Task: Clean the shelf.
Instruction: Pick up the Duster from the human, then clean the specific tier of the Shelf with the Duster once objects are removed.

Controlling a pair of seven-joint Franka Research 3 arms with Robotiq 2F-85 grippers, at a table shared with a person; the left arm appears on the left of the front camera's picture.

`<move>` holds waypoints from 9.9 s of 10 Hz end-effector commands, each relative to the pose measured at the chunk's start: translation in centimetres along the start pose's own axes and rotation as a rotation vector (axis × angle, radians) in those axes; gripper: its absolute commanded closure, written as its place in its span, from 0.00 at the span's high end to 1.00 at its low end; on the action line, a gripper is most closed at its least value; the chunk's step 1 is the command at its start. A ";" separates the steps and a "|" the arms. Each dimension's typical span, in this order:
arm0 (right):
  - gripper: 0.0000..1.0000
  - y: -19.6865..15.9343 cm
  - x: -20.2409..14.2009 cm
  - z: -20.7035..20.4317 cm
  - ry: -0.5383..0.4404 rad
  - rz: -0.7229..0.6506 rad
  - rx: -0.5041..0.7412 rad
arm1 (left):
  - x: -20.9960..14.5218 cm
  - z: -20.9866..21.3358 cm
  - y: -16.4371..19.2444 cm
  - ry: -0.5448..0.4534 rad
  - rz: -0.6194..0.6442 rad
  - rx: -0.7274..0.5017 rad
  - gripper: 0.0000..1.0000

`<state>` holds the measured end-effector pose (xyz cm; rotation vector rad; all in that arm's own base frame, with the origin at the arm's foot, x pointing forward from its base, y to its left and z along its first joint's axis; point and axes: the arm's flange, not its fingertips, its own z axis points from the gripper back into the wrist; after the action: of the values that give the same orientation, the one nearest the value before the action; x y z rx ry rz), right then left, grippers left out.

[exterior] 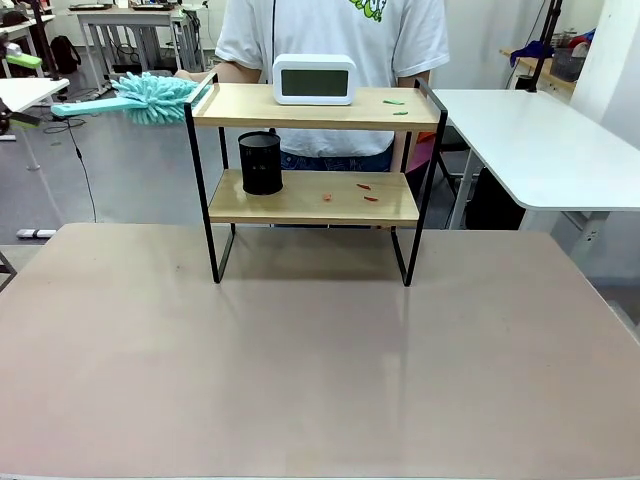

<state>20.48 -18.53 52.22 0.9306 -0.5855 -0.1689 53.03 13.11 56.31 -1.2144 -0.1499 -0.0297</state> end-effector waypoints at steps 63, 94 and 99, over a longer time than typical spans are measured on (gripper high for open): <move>1.00 0.0 0.1 0.1 -0.009 0.025 0.024 | -28.8 -18.7 -8.1 0.354 -0.697 0.720 0.12; 1.00 0.0 0.1 0.1 -0.009 0.025 0.024 | -23.6 -33.5 -12.7 0.768 -0.959 0.909 0.12; 1.00 0.0 0.1 0.1 -0.009 0.025 0.024 | -24.8 -28.1 -13.0 0.722 -0.967 0.709 0.12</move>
<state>20.36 -18.55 52.13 0.9364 -0.5860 -0.1640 30.35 -20.73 55.02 -0.2013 -0.0712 -1.1407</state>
